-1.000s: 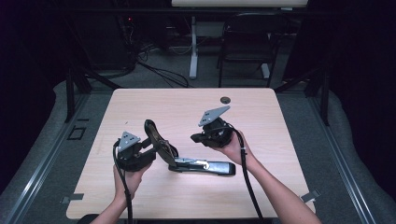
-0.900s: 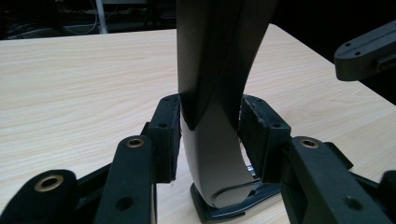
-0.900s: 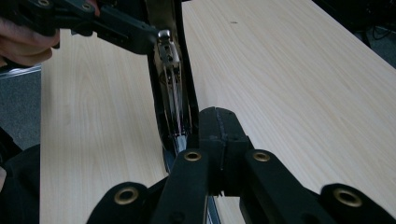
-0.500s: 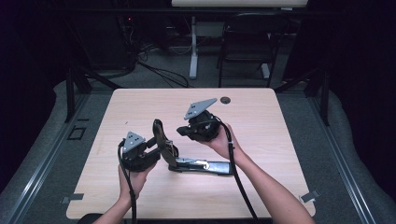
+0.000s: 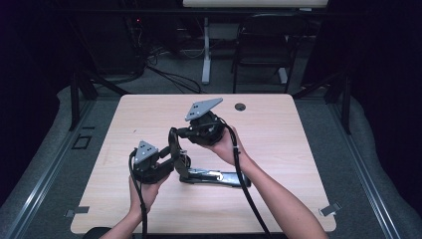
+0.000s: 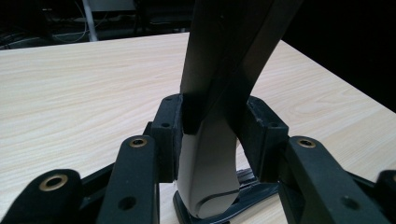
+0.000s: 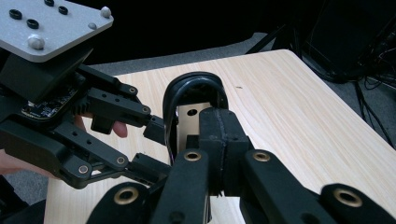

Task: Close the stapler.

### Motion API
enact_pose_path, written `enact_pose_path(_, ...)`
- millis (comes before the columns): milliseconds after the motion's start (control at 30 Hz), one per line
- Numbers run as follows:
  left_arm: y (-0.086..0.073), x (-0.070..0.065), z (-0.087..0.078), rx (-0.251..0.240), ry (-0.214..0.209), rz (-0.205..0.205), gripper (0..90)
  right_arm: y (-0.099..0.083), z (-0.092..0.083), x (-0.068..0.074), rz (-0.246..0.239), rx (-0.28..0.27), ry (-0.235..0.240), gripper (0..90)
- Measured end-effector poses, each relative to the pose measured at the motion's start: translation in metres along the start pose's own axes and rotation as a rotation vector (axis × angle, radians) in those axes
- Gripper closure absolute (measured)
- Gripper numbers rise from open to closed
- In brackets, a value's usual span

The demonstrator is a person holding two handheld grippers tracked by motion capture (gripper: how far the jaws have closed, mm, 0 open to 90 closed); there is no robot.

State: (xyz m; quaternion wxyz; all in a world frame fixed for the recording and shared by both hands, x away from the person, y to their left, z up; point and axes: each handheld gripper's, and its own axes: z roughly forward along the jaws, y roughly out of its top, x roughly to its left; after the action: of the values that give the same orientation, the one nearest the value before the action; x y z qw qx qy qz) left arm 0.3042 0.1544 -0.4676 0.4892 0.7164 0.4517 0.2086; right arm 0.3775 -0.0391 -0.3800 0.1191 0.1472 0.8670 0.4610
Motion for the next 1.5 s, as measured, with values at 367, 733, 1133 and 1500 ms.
enact_pose_path(367, 0.001, -0.007, 0.003, 0.002, 0.008, 0.018, 60.9, -0.001, -0.005, 0.002, 0.004, -0.021, -0.001, 90.0)
enact_pose_path(733, -0.001, -0.015, 0.007, 0.018, 0.013, 0.043, 60.2, -0.011, -0.016, -0.003, 0.033, -0.026, 0.002, 90.0)
enact_pose_path(1133, -0.003, -0.016, 0.011, 0.044, -0.033, 0.049, 58.2, -0.022, -0.023, -0.005, 0.052, -0.022, 0.002, 90.0)
enact_pose_path(1500, -0.006, -0.013, 0.017, 0.097, -0.101, 0.044, 55.2, -0.035, -0.035, -0.009, 0.080, -0.030, -0.004, 90.0)
